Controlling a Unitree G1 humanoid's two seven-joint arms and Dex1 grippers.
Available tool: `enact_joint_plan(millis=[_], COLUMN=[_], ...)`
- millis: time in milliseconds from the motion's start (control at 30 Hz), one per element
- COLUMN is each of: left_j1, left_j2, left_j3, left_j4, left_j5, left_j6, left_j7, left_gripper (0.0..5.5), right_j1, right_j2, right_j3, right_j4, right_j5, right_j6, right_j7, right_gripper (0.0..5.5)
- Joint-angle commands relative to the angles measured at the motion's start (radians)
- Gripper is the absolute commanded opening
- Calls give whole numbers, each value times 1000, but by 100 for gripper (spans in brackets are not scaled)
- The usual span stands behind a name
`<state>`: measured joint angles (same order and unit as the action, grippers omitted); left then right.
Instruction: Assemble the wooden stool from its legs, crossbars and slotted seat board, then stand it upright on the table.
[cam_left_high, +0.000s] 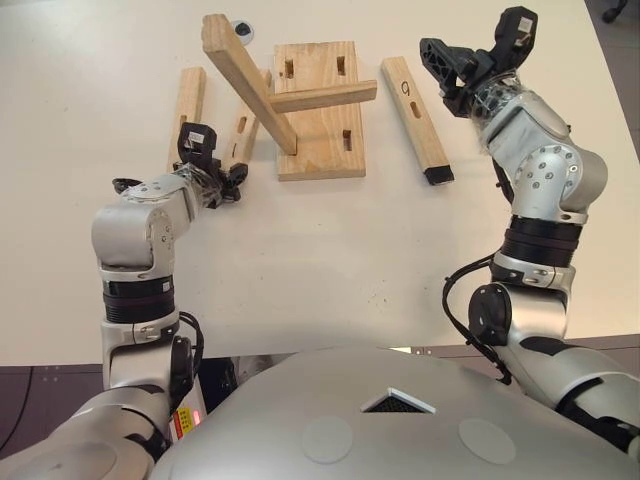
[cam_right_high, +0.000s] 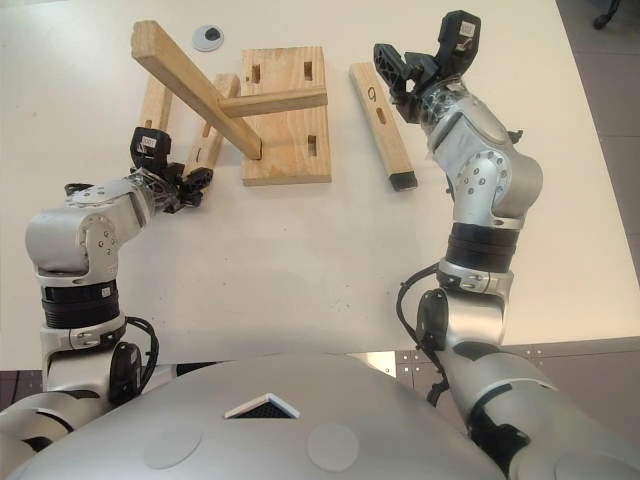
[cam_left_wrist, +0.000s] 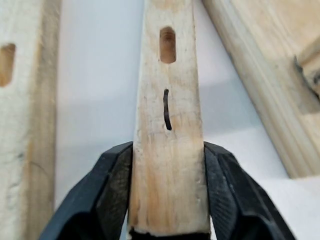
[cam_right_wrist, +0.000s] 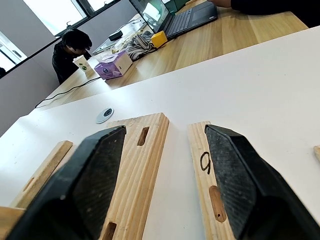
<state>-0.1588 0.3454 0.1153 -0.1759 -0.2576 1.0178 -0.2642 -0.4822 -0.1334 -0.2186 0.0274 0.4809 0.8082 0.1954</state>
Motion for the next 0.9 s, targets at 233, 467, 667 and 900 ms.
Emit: enact_joint_plan(millis=[233, 467, 667, 900], left_j1=[-457, -724, -617, -509], left_j2=[168, 229, 178, 181], left_j3=[246, 195, 241, 203], left_j4=[107, -17, -172, -235], left_j5=[-126, -514, -867, -958], left_j6=[-466, -182, -53, -39], left_j7=[-144, -368, -372, -326], left_gripper=[200, 200, 200, 200], right_j1=[-305, -579, -608, -623], right_j2=[-142, -224, -248, -266], right_j3=[-8, -142, -173, -190], right_j4=[126, 201, 258, 261], right_j5=[125, 523, 647, 729], right_j6=[-14, 229, 329, 376], right_j7=[339, 657, 708, 758], right_gripper=[337, 449, 517, 517])
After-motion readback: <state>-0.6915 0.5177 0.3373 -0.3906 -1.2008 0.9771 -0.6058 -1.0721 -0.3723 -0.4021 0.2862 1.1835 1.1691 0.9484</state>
